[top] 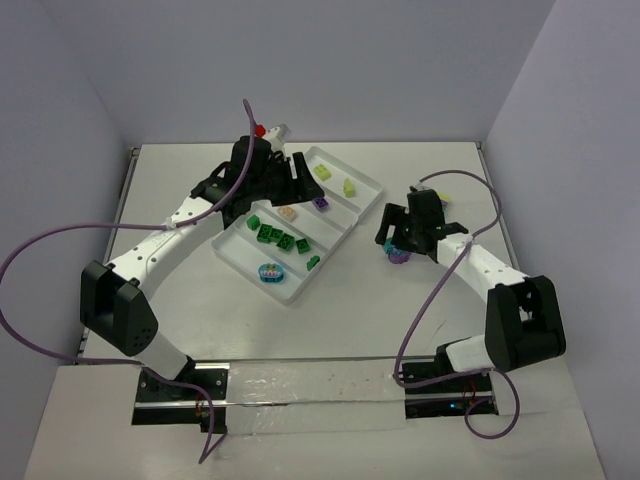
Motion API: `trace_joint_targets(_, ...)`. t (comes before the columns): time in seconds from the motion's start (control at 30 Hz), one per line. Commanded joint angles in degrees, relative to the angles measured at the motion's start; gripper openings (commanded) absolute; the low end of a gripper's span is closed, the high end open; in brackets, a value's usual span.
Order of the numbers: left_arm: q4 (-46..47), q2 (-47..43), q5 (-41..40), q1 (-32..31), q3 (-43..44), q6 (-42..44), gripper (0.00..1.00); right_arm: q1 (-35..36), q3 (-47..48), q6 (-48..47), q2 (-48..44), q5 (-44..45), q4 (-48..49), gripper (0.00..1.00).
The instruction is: Sort the legos into containers by color
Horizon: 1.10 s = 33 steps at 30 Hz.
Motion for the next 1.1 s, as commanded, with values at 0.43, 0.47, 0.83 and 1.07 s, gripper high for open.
trace_joint_targets(0.43, -0.91, -1.67, -4.41, -0.08, 2.14, 4.02, 0.71, -1.56, 2.54, -5.00, 6.62, 5.01, -1.97, 1.00)
trace_joint_targets(0.47, -1.71, -1.15, -4.53, -0.08, 2.99, 4.47, 0.71, -1.20, 2.42, -5.20, 6.78, 3.64, -1.65, 1.00)
trace_joint_targets(0.83, -3.50, 0.69, -5.62, -0.08, 5.53, 6.42, 0.71, 4.89, 4.77, -5.55, 10.59, 9.63, -3.12, 1.00)
trace_joint_targets(1.07, -2.76, 1.03, -4.49, -0.08, 4.58, 5.93, 0.70, 4.89, 4.66, -4.48, 10.52, 12.50, -3.05, 1.00)
